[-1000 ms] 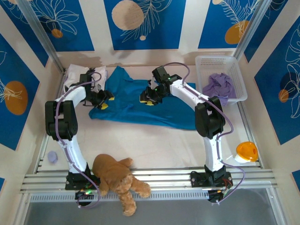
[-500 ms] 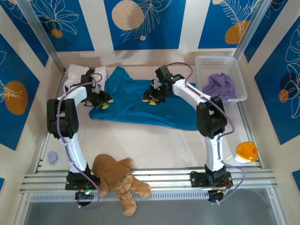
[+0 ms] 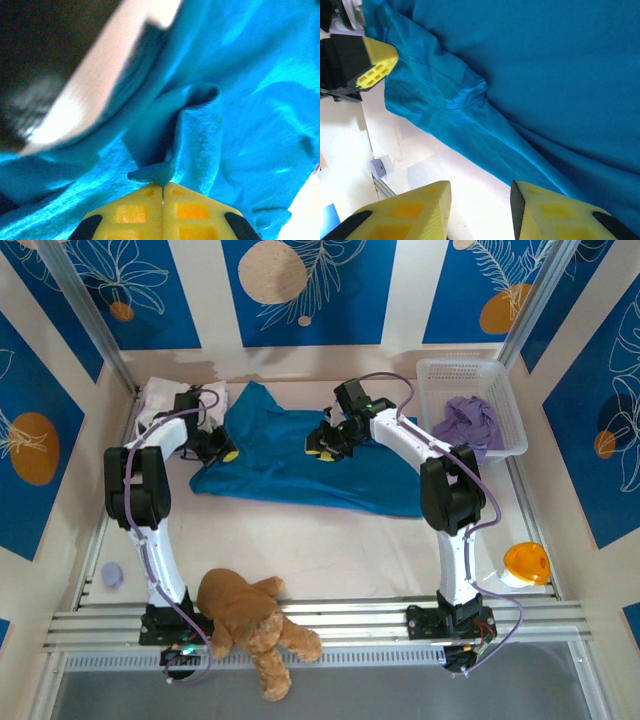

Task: Fold and stack the t-shirts

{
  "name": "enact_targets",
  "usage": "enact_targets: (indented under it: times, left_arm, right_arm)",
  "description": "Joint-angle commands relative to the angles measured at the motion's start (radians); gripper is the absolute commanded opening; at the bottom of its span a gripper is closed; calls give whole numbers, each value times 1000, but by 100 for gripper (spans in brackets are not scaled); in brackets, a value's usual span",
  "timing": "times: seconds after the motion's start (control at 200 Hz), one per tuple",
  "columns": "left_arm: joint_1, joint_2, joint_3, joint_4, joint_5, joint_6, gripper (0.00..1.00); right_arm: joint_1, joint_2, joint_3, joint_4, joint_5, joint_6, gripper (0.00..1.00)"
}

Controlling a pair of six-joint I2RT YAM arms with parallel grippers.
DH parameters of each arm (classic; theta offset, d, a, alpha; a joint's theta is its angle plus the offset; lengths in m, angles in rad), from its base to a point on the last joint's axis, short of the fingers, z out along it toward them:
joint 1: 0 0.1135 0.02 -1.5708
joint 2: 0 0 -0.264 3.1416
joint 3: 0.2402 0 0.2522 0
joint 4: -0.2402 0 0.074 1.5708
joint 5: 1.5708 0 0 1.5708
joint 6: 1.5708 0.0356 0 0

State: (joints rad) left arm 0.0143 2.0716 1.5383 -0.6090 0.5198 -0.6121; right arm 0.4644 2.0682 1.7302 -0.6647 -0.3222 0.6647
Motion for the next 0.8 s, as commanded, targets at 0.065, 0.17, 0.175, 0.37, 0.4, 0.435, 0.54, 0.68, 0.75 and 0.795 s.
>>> enact_targets:
  times: [0.065, 0.17, 0.175, 0.37, 0.4, 0.435, 0.54, 0.68, 0.75, 0.795]
  left_arm:
    - [-15, 40, 72, 97, 105, -109, 0]
    - [-20, 69, 97, 144, 113, -161, 0]
    - [-20, 70, 98, 149, 113, -164, 0]
    - [-20, 114, 117, 271, 133, -286, 7]
    - [-21, 122, 121, 301, 151, -310, 11]
    - [-22, 131, 130, 327, 173, -337, 16]
    - [-30, 137, 179, 310, 194, -338, 31]
    - [-33, 106, 202, 239, 164, -284, 45]
    - [-35, 74, 182, 215, 143, -251, 46]
    - [-40, 46, 154, 199, 125, -225, 47]
  right_arm:
    - [-7, -53, -38, 3, -38, 10, 38]
    - [-13, -62, -56, 10, -46, 12, 38]
    - [-13, -63, -57, 10, -46, 12, 38]
    - [-29, -101, -108, 22, -46, 15, 38]
    - [-32, -106, -112, 22, -45, 15, 38]
    - [-35, -114, -116, 20, -42, 13, 38]
    - [-43, -144, -123, 5, -23, 7, 38]
    - [-50, -190, -138, -37, 36, -14, 39]
    - [-49, -210, -148, -70, 82, -32, 39]
    - [-46, -221, -158, -94, 110, -42, 39]
